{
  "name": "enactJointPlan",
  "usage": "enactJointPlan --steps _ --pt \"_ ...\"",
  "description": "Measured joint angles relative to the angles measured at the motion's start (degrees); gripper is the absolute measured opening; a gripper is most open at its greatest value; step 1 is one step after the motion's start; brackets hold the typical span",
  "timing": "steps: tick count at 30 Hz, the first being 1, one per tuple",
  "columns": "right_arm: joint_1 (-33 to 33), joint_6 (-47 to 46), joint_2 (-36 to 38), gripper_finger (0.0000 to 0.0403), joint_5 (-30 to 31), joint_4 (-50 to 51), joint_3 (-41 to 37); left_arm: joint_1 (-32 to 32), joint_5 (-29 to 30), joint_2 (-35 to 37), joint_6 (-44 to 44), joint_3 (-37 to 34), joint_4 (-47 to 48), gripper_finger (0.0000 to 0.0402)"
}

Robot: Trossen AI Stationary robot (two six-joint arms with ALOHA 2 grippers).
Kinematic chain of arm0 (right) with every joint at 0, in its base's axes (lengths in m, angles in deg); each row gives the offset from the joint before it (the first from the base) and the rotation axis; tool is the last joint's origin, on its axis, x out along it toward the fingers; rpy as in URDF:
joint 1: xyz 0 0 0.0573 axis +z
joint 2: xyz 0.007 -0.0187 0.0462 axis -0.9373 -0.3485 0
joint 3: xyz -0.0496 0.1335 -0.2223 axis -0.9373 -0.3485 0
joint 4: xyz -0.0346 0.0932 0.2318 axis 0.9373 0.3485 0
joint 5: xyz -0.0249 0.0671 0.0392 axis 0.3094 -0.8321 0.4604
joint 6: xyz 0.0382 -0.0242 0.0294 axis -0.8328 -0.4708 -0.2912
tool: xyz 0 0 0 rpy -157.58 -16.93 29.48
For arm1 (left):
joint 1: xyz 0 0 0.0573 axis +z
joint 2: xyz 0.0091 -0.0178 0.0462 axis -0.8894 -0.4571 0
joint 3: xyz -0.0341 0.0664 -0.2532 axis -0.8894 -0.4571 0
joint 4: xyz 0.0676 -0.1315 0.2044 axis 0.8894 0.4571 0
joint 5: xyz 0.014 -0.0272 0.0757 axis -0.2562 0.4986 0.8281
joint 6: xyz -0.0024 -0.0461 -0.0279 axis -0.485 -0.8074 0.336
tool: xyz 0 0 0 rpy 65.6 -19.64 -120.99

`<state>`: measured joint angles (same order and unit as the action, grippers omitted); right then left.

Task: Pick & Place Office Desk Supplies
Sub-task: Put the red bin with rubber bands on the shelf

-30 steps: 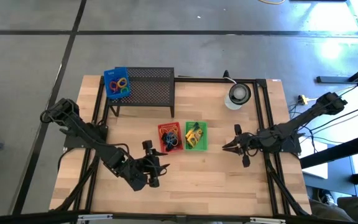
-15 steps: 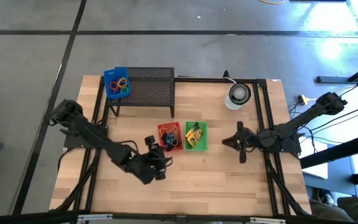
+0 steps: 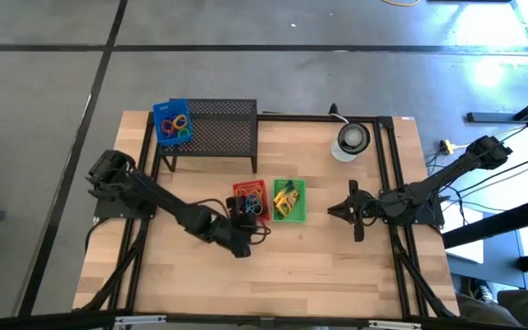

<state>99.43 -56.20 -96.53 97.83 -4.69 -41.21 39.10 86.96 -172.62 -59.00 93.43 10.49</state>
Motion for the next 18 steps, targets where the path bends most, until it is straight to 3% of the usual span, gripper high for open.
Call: enactJointPlan --steps 5,11,18 --pt "0.0 0.02 0.0 0.0041 0.0 0.0 0.02 2.2 -1.46 -1.79 1.48 0.02 -0.05 0.0189" --pt "0.0 0.02 0.0 0.0041 0.07 0.0 0.04 4.59 -10.64 -4.16 1.2 0.04 -0.98 0.0189" --pt "-0.02 -2.44 0.0 0.0041 8.48 0.0 0.07 6.05 -12.08 -5.65 -1.79 0.04 -0.67 0.0182"
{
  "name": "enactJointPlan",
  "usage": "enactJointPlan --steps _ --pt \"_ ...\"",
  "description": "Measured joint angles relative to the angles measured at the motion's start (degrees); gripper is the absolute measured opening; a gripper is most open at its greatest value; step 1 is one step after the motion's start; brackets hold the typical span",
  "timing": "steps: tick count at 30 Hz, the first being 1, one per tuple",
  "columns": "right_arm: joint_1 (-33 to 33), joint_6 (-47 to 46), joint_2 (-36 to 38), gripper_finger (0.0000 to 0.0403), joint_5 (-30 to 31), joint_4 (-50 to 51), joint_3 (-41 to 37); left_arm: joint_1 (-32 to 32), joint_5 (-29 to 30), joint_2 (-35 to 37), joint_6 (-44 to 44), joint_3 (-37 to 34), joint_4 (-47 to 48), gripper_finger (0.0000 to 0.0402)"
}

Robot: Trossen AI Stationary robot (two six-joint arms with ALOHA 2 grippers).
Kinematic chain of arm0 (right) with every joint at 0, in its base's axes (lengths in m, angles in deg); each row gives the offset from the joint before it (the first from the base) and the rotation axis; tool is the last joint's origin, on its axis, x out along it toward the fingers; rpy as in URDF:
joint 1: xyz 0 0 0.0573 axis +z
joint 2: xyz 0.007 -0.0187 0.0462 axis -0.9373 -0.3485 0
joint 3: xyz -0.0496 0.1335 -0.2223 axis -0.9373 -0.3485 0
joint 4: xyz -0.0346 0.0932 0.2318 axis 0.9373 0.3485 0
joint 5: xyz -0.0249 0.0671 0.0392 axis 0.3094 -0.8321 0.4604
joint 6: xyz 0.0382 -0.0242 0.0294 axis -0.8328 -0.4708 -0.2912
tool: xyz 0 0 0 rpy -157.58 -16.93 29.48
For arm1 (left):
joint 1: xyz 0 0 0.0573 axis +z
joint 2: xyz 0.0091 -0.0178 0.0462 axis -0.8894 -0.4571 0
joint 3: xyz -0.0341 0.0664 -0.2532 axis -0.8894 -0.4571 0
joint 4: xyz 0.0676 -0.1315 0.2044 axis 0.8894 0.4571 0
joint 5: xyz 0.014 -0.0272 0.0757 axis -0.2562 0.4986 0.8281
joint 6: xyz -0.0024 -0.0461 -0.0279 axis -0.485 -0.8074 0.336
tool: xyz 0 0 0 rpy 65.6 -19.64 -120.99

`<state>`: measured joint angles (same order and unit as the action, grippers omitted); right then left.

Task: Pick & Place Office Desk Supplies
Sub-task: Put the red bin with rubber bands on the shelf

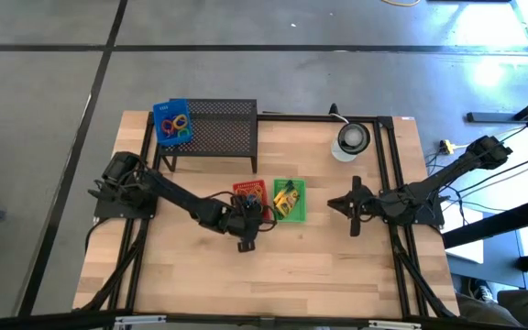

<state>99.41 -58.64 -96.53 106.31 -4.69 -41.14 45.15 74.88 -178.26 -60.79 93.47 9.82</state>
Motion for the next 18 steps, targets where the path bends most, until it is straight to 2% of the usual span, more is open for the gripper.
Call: enactJointPlan --steps 4,11,18 --pt "0.0 2.41 0.0 0.0041 1.22 -0.01 0.0 -0.28 -0.9 0.0 2.11 0.0 0.02 0.0143" --pt "0.0 2.44 0.0 0.0041 1.18 0.0 0.0 -0.59 -0.79 0.0 3.64 0.0 0.02 0.0019" --pt "0.0 2.44 0.0 0.0041 1.16 0.0 0.0 -1.21 -0.02 -0.02 3.45 1.59 0.88 0.0002"
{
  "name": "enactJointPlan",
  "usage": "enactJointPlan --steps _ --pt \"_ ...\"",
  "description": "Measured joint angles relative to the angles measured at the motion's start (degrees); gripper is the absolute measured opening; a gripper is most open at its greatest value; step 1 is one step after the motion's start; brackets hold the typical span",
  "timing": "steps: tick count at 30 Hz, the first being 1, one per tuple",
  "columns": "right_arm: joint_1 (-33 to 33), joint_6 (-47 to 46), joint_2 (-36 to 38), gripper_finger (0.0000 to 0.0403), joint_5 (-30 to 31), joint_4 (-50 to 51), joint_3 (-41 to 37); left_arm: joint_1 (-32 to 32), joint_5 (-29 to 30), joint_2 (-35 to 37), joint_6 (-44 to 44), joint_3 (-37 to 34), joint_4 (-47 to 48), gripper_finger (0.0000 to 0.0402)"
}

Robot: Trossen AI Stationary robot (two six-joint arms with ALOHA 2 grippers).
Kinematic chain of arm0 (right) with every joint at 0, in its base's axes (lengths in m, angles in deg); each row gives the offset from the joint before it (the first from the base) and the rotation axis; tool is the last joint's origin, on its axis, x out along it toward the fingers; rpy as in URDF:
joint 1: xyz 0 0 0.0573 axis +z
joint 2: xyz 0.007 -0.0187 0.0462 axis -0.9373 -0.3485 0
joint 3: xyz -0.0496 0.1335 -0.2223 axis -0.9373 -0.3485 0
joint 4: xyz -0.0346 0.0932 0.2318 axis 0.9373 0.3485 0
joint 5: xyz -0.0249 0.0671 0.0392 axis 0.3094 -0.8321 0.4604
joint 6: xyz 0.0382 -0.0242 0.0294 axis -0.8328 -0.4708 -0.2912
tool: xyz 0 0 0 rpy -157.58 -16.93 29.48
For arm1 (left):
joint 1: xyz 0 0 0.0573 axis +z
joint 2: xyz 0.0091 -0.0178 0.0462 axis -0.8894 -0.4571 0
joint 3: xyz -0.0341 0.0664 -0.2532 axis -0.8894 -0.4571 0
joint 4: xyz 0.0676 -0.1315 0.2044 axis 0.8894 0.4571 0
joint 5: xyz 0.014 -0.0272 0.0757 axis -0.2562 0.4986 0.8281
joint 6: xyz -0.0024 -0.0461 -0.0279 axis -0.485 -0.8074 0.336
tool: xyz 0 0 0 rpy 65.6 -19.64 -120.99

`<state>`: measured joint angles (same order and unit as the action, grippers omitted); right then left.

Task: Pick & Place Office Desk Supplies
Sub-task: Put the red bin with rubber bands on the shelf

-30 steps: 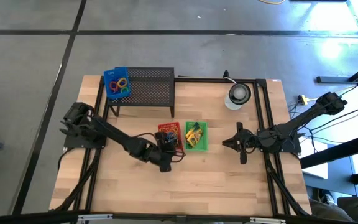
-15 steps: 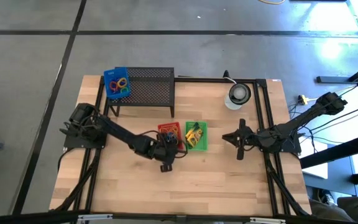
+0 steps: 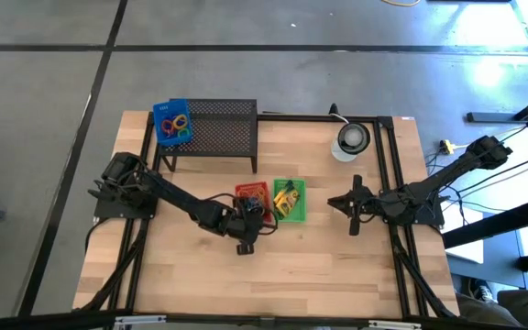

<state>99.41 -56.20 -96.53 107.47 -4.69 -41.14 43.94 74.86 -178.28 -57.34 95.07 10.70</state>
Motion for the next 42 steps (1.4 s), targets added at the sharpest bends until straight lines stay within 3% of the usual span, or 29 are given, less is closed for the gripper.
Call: enactJointPlan --steps 11,18,29,35,42 --pt "0.0 -0.13 0.0 0.0041 -0.16 0.0 0.0 -4.03 -0.13 0.83 5.61 11.2 5.6 0.0002" --pt "0.0 -0.13 0.0 0.0041 -0.2 0.0 0.0 -4.87 5.0 0.85 12.8 19.44 14.44 0.0002" --pt "0.0 -0.13 0.0 0.0041 -0.17 0.0 0.0 1.77 11.65 0.92 11.76 34.13 43.76 0.0002" --pt "0.0 -0.11 0.0 0.0041 -0.2 0.0 0.0 6.67 13.5 5.74 9.24 33.03 53.39 0.0002" --pt "0.02 -0.11 -0.02 0.0041 -0.17 0.0 0.0 11.59 11.71 18.17 13.55 24.25 50.57 0.0002"
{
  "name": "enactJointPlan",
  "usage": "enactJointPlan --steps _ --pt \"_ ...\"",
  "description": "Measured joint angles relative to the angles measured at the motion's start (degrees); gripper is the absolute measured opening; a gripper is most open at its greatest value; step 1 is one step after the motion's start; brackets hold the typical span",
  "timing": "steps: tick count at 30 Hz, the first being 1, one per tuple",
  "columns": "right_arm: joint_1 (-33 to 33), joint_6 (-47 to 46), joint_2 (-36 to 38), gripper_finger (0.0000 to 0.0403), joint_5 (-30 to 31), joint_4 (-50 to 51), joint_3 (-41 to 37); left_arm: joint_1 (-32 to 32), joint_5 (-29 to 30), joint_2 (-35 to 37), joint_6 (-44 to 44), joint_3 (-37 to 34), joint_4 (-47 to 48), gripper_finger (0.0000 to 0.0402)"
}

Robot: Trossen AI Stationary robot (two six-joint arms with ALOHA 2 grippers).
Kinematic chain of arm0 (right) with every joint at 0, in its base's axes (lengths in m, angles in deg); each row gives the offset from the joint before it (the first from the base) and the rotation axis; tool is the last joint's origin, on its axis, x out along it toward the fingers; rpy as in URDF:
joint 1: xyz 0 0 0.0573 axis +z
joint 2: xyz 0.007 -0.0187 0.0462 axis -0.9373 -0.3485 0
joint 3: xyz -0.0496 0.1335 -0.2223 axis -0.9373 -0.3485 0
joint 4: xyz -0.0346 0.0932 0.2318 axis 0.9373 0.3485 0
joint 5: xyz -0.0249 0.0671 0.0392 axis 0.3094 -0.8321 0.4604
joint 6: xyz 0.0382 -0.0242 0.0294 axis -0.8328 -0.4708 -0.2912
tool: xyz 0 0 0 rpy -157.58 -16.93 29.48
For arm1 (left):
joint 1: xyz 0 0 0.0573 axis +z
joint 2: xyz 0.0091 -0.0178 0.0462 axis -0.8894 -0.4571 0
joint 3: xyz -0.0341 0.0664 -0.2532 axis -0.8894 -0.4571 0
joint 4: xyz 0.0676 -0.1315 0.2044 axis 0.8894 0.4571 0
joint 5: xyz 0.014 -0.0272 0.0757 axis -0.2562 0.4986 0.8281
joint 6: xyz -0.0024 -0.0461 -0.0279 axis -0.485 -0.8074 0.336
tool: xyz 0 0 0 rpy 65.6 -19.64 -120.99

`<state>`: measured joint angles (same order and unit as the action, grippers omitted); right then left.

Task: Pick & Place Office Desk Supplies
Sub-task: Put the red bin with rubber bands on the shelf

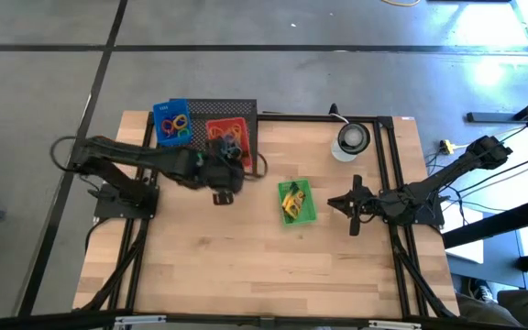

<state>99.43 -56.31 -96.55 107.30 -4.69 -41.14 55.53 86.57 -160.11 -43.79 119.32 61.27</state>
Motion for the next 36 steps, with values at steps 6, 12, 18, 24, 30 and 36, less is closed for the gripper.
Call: enactJointPlan --steps 6,12,18,24,30,36 --pt "-0.02 0.0 0.0 0.0041 0.0 0.0 0.0 5.9 -7.1 9.65 8.62 -14.31 -15.34 0.0002" --pt "0.0 0.0 0.0 0.0041 0.0 0.0 0.0 11.73 -10.51 12.58 15.36 -21.37 -22.68 0.0003" --pt "0.0 0.0 0.0 0.0041 0.0 0.0 0.0 16.96 -10.27 12.58 16.02 -21.98 -22.68 0.0003" --pt "-0.01 0.0 0.0 0.0041 0.0 0.0 0.0 21.16 -11.49 12.58 17.72 -21.98 -22.32 0.0003" --pt "0.0 0.0 0.0 0.0041 0.0 0.0 0.0 23.0 -13.48 12.58 16.92 -21.98 -22.02 0.0005" --pt "-0.01 0.01 0.0 0.0041 0.0 0.0 0.0 23.98 -13.41 12.56 16.21 -21.98 -18.4 0.002"
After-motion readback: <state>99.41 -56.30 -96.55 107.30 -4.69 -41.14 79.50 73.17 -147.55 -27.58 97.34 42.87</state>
